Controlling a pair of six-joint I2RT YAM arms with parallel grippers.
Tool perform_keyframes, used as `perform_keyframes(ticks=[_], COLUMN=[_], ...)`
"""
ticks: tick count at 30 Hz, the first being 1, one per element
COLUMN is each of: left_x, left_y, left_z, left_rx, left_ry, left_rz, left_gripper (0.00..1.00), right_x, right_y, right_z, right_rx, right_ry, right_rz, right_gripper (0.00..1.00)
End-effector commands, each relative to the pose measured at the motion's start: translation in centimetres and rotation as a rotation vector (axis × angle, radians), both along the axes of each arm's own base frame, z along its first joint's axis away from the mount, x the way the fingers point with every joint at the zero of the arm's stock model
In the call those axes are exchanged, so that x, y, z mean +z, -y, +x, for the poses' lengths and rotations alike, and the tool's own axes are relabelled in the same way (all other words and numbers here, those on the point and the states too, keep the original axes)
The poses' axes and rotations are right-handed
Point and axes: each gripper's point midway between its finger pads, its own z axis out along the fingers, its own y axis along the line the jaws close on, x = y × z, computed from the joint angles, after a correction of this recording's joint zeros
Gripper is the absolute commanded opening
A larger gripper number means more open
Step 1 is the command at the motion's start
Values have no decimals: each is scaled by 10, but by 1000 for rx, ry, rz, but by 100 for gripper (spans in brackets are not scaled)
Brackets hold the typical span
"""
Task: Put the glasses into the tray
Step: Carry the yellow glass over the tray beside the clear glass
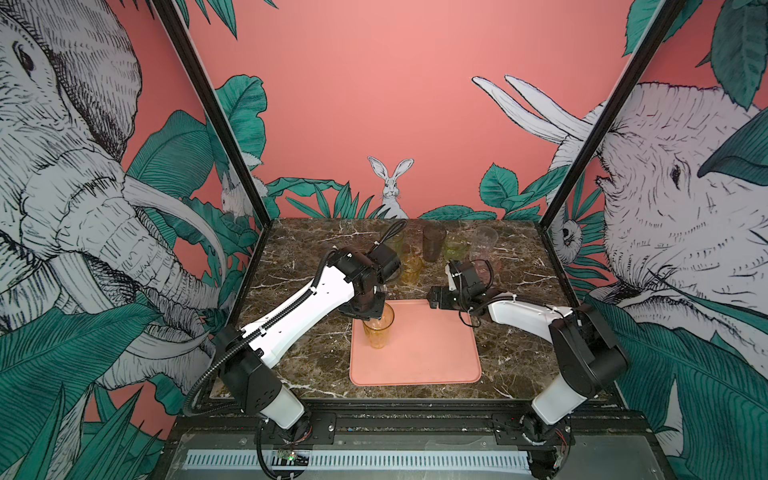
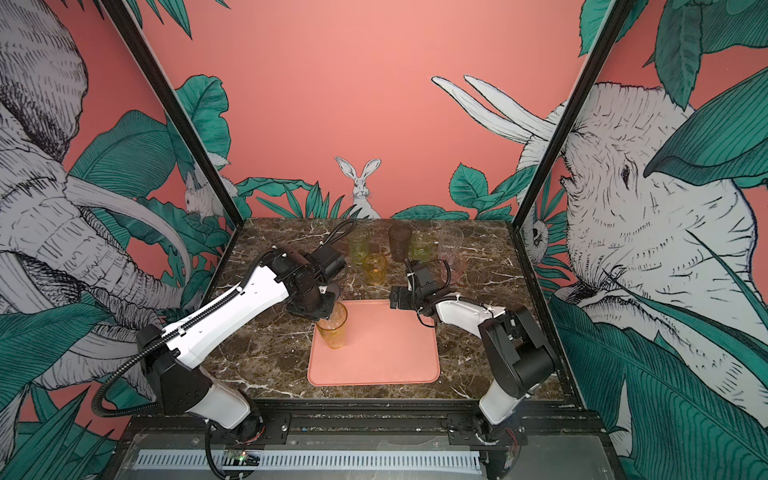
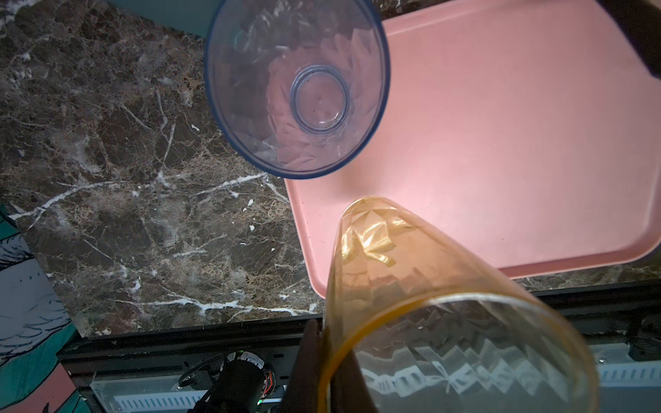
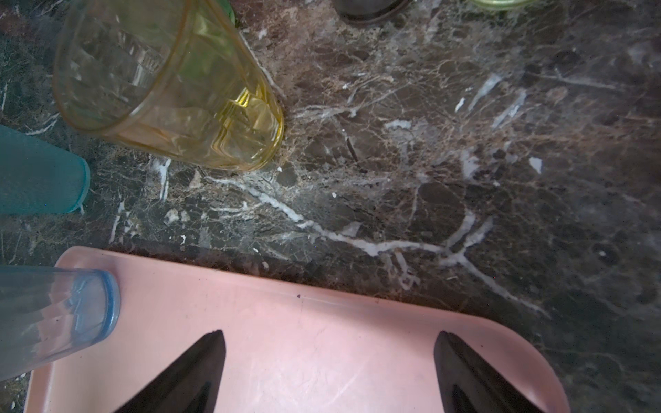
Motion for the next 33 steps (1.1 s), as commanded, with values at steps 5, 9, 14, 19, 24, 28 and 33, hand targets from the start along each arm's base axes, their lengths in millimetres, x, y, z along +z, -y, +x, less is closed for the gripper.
perform_keyframes(ticks=[5, 9, 14, 19, 24, 28, 33], left_x=[-12, -19, -23, -24, -29, -33, -39], left_y=[-10, -14, -15, -25, -23, -24, -26], left_z=[3, 3, 6, 12, 10, 10, 10], left_rx=[63, 80, 77, 109, 114, 117, 124], left_ry=[7, 4, 23, 49, 34, 29, 28], left_rz=[-27, -24, -34, -40, -64, -53, -48], left_gripper=[0, 0, 0, 0, 0, 0, 0], right_x=[4, 3, 2, 1, 3, 2, 1], right_y=[-7, -8, -9, -9, -8, -9, -9], right_z=[5, 5, 5, 5, 5, 5, 5], right_rx=[6, 7, 10, 11, 7, 9, 10], right_ry=[8, 4, 0, -5, 5, 0, -6], right_rz=[11, 13, 17, 17, 18, 21, 18], right_gripper=[93, 93, 93, 93, 93, 93, 93])
